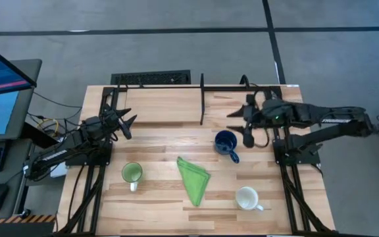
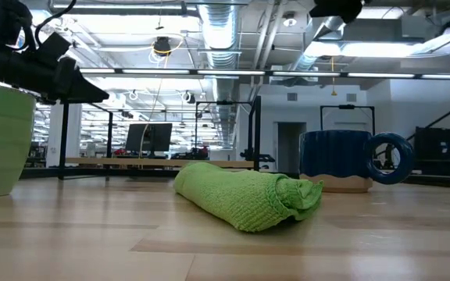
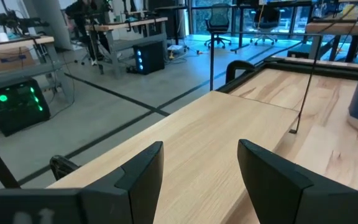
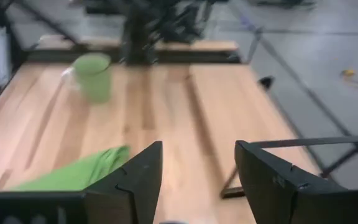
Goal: Stack small to large cups/mugs on shelf
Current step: Put the blue mug on the shelf
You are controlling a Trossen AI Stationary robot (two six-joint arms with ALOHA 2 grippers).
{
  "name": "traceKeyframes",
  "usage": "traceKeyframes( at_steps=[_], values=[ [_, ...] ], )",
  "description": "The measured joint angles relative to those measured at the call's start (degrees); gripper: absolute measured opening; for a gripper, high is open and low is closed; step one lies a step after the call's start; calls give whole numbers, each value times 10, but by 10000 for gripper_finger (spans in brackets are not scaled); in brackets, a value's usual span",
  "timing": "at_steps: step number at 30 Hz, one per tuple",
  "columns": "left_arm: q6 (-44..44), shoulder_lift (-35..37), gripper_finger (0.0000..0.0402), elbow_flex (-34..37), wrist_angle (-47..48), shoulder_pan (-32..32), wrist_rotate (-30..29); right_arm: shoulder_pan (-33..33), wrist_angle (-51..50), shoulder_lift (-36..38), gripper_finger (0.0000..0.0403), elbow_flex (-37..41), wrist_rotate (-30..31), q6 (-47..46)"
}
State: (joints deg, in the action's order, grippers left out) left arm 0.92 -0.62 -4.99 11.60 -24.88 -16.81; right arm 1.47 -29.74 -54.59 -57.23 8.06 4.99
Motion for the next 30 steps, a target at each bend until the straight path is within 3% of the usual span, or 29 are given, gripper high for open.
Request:
traceKeyframes(
  at_steps=[10, 30],
  values=[
    [1, 0, 199, 0, 1, 0, 0, 103, -24, -87, 221, -2, 10, -114],
    [1, 0, 199, 1, 2, 0, 0, 134, -31, -191, 221, -3, 10, -65]
  ],
)
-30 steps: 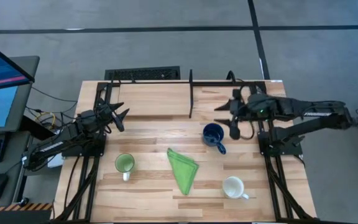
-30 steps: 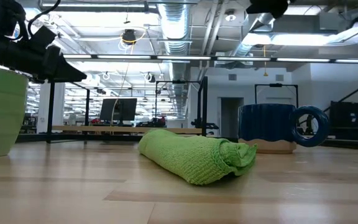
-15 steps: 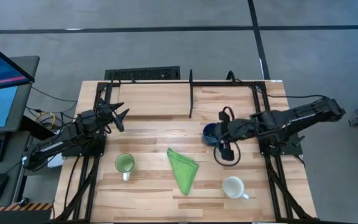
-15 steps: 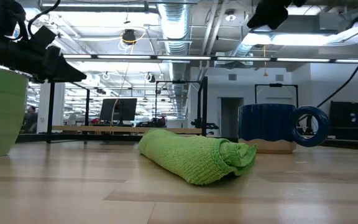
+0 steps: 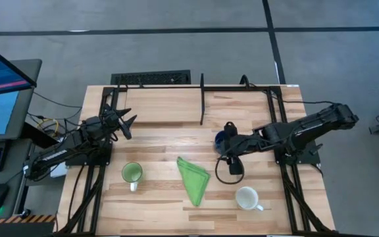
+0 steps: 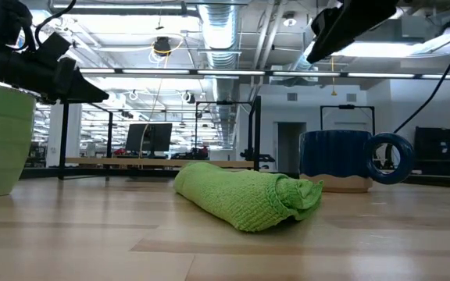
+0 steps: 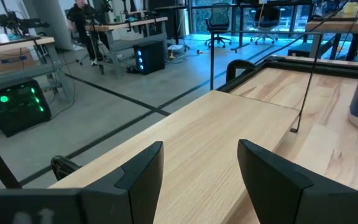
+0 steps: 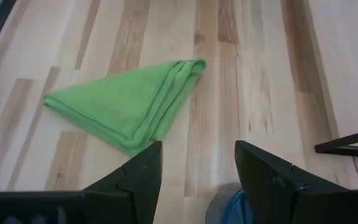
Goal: Stack small to large cups/mugs on shelf
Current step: Put the blue mug on the shelf
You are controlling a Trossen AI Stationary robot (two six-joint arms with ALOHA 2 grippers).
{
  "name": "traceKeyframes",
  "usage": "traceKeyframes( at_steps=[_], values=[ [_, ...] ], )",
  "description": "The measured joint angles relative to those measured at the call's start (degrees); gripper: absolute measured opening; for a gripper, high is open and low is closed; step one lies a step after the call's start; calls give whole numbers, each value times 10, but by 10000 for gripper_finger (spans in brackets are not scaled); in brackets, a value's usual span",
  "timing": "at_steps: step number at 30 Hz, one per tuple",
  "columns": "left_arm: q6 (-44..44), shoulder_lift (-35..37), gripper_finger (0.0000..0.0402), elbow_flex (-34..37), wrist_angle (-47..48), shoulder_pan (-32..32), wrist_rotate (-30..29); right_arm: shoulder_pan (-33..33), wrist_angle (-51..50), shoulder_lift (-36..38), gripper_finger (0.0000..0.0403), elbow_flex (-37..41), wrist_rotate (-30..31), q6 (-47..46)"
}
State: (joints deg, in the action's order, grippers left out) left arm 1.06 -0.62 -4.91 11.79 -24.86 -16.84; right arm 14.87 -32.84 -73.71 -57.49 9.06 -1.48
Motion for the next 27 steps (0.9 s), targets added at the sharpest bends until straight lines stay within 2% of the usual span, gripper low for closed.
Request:
traceKeyframes(
  at_steps=[6, 17, 27],
  values=[
    [0, 0, 199, 0, 0, 0, 0, 0, 18, 3, 226, 0, 0, 0],
    [-1, 0, 199, 1, 0, 0, 0, -20, 23, 3, 270, 0, 2, 5],
    [-1, 0, 199, 1, 1, 0, 0, -65, -47, 3, 271, 0, 3, 59]
  ],
)
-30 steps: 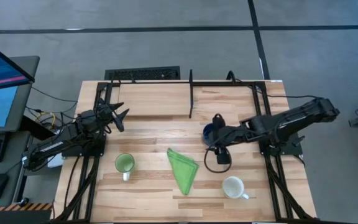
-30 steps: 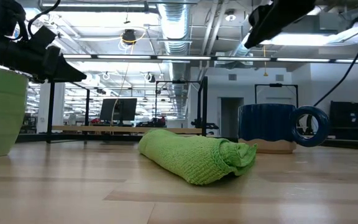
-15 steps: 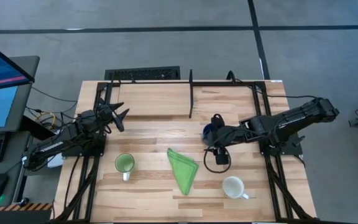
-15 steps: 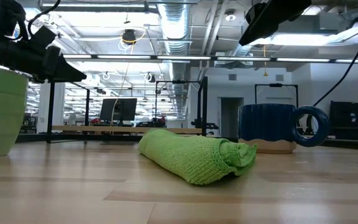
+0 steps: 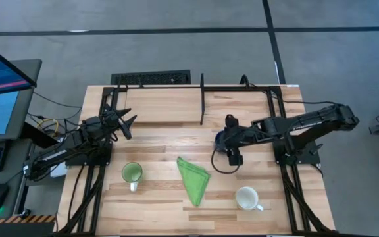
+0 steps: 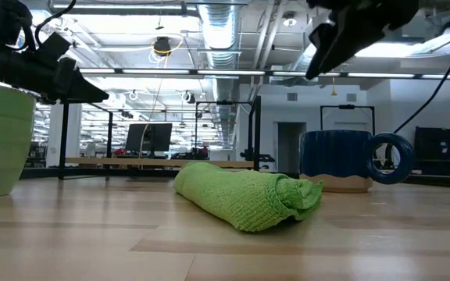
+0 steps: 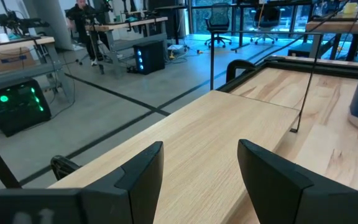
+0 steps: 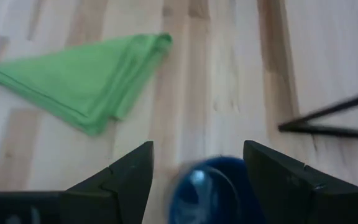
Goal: Stack small to large cups/mugs on shelf
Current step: Put the blue mug on the shelf
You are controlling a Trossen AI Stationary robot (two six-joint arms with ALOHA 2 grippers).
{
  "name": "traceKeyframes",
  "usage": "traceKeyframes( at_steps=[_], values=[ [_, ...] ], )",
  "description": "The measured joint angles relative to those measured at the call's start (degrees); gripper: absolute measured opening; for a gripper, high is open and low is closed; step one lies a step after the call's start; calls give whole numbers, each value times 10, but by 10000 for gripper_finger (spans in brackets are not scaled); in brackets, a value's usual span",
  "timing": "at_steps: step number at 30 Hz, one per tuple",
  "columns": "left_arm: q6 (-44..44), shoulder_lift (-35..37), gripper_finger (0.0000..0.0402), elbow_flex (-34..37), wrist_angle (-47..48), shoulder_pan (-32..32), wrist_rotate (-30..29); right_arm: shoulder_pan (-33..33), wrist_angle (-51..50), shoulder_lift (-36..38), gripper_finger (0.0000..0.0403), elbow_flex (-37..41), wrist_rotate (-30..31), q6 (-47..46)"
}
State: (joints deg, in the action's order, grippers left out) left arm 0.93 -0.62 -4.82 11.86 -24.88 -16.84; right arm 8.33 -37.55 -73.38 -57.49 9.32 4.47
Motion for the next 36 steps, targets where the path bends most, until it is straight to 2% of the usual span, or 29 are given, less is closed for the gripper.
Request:
traceKeyframes(
  at_steps=[8, 18, 26, 32, 36],
  values=[
    [-1, 0, 199, 0, 0, 0, 0, -55, -44, 0, 271, 0, 0, -1],
    [-2, 0, 199, 0, 0, 0, 0, -133, -109, 0, 271, 0, 0, -106],
    [-2, 0, 199, 0, 0, 0, 0, -160, -110, 0, 271, 0, -1, -164],
    [-1, 0, 199, 0, 0, 0, 0, -160, -119, 0, 271, 0, -3, -171],
    [-1, 0, 199, 0, 0, 0, 0, -160, -141, 0, 271, 0, -3, -217]
  ],
)
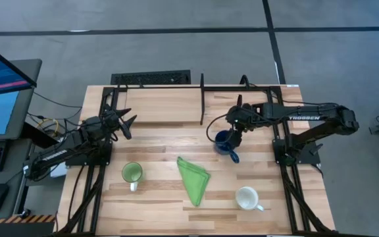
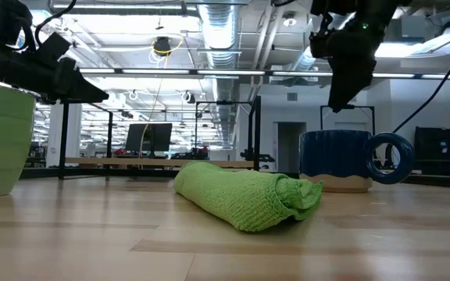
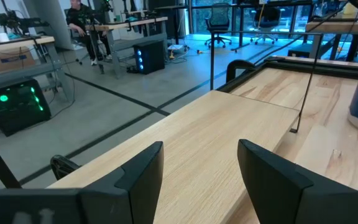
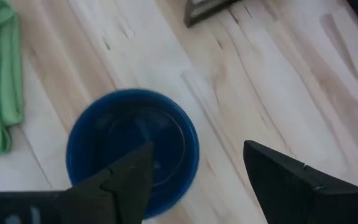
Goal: Stack small to large cups/mugs on shelf
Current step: Put the blue mug on the shelf
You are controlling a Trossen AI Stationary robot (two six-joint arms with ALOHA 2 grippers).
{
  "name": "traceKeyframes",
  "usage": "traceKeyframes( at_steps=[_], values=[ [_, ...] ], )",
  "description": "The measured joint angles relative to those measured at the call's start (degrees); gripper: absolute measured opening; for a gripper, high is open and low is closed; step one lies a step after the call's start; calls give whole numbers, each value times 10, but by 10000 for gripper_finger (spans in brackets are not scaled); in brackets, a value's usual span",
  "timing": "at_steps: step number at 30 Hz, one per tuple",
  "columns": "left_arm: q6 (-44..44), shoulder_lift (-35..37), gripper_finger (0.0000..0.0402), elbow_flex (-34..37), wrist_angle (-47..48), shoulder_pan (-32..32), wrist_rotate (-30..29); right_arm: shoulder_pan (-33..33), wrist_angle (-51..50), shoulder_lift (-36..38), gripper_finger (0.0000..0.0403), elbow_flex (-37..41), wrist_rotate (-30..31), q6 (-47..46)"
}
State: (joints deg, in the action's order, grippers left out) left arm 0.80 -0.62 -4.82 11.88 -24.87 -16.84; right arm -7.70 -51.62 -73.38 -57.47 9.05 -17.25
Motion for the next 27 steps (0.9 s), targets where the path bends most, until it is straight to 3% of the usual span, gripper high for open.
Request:
traceKeyframes(
  at_steps=[15, 27],
  values=[
    [0, 0, 199, 0, 0, 0, 0, 5, -33, -15, 271, 30, -15, -153],
    [0, 0, 199, 0, 0, 0, 0, 5, -6, -116, 271, 40, -17, -144]
  ],
)
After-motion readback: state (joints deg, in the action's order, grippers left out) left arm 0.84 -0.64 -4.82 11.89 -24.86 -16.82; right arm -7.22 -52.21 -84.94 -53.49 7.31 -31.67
